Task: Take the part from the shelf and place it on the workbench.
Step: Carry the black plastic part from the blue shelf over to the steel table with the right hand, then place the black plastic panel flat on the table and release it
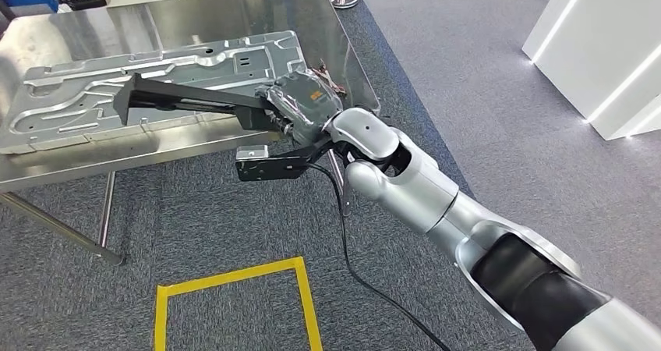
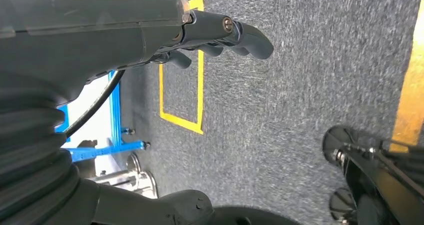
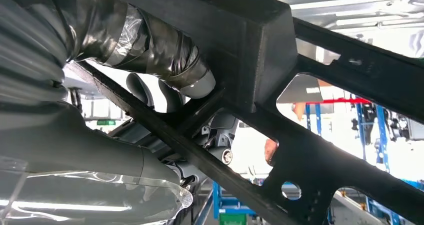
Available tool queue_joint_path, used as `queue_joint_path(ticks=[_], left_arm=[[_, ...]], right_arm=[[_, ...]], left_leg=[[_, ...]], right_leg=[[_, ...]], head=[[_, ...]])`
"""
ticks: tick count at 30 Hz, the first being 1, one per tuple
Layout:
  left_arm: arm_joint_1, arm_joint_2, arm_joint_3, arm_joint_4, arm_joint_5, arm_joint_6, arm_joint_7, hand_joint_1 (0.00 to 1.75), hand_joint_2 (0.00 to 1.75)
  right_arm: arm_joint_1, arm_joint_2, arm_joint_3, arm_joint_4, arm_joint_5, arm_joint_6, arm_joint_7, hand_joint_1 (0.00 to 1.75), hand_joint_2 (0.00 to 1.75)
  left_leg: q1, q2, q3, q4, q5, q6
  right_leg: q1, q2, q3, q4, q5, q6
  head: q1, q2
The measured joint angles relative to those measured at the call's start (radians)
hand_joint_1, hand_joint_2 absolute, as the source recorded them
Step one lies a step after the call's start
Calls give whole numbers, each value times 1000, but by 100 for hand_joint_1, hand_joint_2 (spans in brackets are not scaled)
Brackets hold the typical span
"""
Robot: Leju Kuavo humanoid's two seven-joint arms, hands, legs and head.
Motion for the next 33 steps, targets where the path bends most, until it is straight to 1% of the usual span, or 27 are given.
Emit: queue_joint_path(ticks=[1,2,3,4,5,6,8,10,11,12,13,15,16,17,18,19,20,21,22,24,26,27,28,30,31,32,33], left_arm=[[-4,-5,3,0,6,12,1,0,175],[-8,-11,7,0,10,22,4,0,175],[-13,-16,10,0,12,30,6,0,175],[-16,-19,11,0,14,34,8,0,175],[-20,-23,12,0,14,36,8,0,175],[-23,-26,13,0,15,36,9,0,175],[-29,-31,14,1,15,36,9,0,175],[-30,-34,14,1,15,36,9,0,175],[-30,-35,14,1,15,36,9,0,175],[-30,-36,14,0,16,36,8,0,175],[-30,-37,15,1,17,36,8,0,175],[-31,-37,16,1,20,36,5,0,175],[-32,-38,17,1,22,37,4,0,175],[-31,-38,19,1,23,38,3,0,175],[-31,-39,21,0,24,38,2,0,175],[-31,-40,24,0,25,39,2,0,175],[-30,-42,26,1,26,40,1,0,175],[-31,-43,28,1,28,41,1,0,175],[-32,-45,29,1,29,43,1,0,175],[-36,-47,31,1,32,45,0,0,175],[-38,-49,33,1,34,50,0,0,175],[-38,-49,34,1,34,51,0,0,175],[-38,-49,35,1,35,53,0,0,175],[-37,-49,37,1,36,53,0,0,175],[-37,-49,38,1,37,53,0,0,175],[-36,-49,38,1,38,54,0,0,175],[-35,-48,39,1,39,54,0,0,175]], right_arm=[[0,12,4,8,1,2,1,175,175],[0,25,7,15,1,3,3,175,175],[-2,38,11,22,2,4,4,175,175],[-5,50,13,27,2,5,4,175,175],[-10,58,14,33,3,5,4,175,175],[-17,65,16,38,3,5,4,175,175],[-28,73,20,48,3,6,5,175,175],[-33,79,23,53,3,7,5,175,175],[-36,81,25,55,3,7,5,175,175],[-40,82,26,57,4,6,5,175,175],[-42,83,27,59,4,6,5,175,175],[-45,83,28,66,3,7,5,175,175],[-45,83,29,70,2,7,5,175,175],[-45,84,29,74,0,7,5,175,175],[-46,85,30,78,-1,7,6,175,175],[-48,87,32,81,-1,7,6,175,175],[-51,88,33,84,-2,7,6,175,175],[-56,91,35,87,-3,7,5,175,175],[-61,94,38,90,-3,8,5,175,175],[-70,100,43,96,-4,8,5,175,175],[-74,107,46,101,-5,8,6,175,175],[-77,111,46,102,-5,8,6,175,175],[-80,115,46,104,-5,8,6,175,175],[-84,120,47,110,-6,9,6,175,175],[-84,122,50,114,-7,9,7,175,175],[-83,122,53,118,-7,9,7,175,175],[-84,123,56,122,-7,9,7,175,175]], left_leg=[[3,1,-28,27,11,-4],[6,1,-37,14,44,-7],[9,2,-28,-36,94,-9],[11,3,-6,-105,144,-10],[10,5,17,-164,178,-10],[7,5,34,-208,191,-4],[2,4,46,-232,177,12],[3,2,52,-239,167,31],[4,2,58,-242,164,39],[4,2,65,-245,161,47],[4,2,71,-247,156,53],[-1,1,81,-247,146,63],[-4,-1,88,-247,140,66],[-8,-3,96,-247,134,67],[-13,-5,106,-247,128,68],[-17,-7,117,-247,120,69],[-21,-8,127,-248,113,68],[-23,-9,133,-248,106,66],[-23,-9,135,-249,102,63],[-21,-7,139,-255,96,53],[-21,-4,144,-252,85,43],[-21,-3,136,-228,73,36],[-17,-2,113,-183,55,29],[-7,0,37,-59,17,13],[0,0,1,-14,16,5],[5,1,-19,-4,35,-1],[10,1,-21,-31,74,-7]], right_leg=[[-1,1,8,1,-7,2],[-2,2,18,1,-16,5],[-4,3,30,3,-25,8],[-7,3,41,4,-35,14],[-6,3,48,6,-44,20],[-5,4,51,8,-51,26],[-1,3,51,7,-57,37],[-2,2,56,6,-66,48],[-3,1,53,21,-76,52],[-4,1,35,59,-94,54],[-3,1,2,121,-119,55],[-1,1,-90,266,-161,54],[1,1,-125,307,-159,51],[3,1,-143,311,-137,46],[7,2,-141,274,-93,38],[13,2,-123,208,-38,26],[20,1,-102,144,5,12],[26,0,-81,88,33,0],[31,0,-68,54,40,-9],[35,1,-55,28,28,-16],[26,1,-33,5,25,-16],[20,1,-20,-8,25,-16],[16,0,-7,-16,23,-16],[14,-1,8,-18,12,-17],[13,0,16,-17,3,-14],[11,0,24,-14,-6,-11],[8,0,34,-9,-17,-6]], head=[[0,0],[0,0],[0,0],[0,0],[0,0],[0,0],[-1,0],[0,0],[0,0],[0,0],[0,0],[0,0],[0,0],[0,0],[0,0],[0,0],[-1,0],[0,0],[0,0],[2,0],[1,0],[1,0],[0,0],[0,0],[0,0],[0,0],[0,0]])
